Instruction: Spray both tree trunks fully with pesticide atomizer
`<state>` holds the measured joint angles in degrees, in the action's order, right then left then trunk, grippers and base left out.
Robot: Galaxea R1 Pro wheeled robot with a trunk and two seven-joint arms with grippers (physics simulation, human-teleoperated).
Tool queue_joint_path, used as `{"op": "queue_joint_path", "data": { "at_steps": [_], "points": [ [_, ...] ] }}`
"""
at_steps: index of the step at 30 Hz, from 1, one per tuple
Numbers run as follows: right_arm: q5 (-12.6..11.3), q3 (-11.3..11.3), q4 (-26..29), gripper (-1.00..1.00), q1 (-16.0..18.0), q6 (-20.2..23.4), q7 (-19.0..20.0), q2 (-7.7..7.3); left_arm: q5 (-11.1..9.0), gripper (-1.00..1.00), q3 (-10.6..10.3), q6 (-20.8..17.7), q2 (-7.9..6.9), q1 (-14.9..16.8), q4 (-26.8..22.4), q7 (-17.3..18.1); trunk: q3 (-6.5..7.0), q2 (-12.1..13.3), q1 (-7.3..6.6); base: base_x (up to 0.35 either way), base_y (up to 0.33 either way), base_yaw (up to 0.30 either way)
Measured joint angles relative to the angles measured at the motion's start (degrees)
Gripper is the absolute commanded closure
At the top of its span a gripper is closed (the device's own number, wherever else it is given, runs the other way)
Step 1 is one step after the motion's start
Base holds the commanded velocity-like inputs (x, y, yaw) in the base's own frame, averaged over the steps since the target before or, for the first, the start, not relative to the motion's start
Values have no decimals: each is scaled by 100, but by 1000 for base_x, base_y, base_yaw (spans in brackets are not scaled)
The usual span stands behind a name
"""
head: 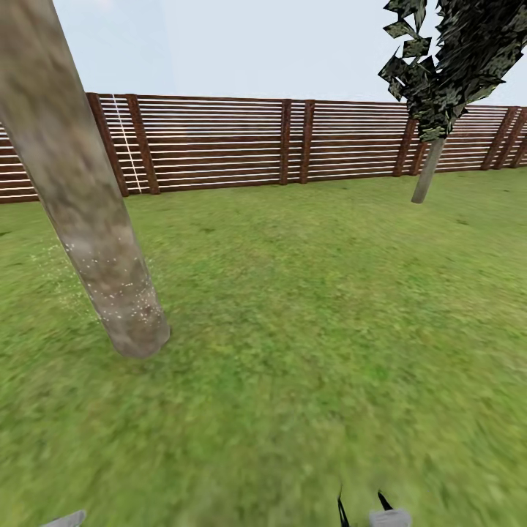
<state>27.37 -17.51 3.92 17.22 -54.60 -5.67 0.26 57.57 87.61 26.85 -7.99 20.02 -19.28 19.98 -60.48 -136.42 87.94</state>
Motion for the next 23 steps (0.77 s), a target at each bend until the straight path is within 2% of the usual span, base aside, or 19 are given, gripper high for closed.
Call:
{"op": "queue_joint_path", "data": {
  "at_steps": [9, 23],
  "points": [
    [6, -5, -222, -100, -3, 2, 4, 15, -9, 100, 1, 12, -3, -7, -5, -11, 0, 0, 0, 0, 0, 0],
    [5, -6, -234, -100, -8, 2, 4, 15, -5, 100, -6, 24, 10, -77, 11, -17, 0, 0, 0, 0, 0, 0]
  ]
}}
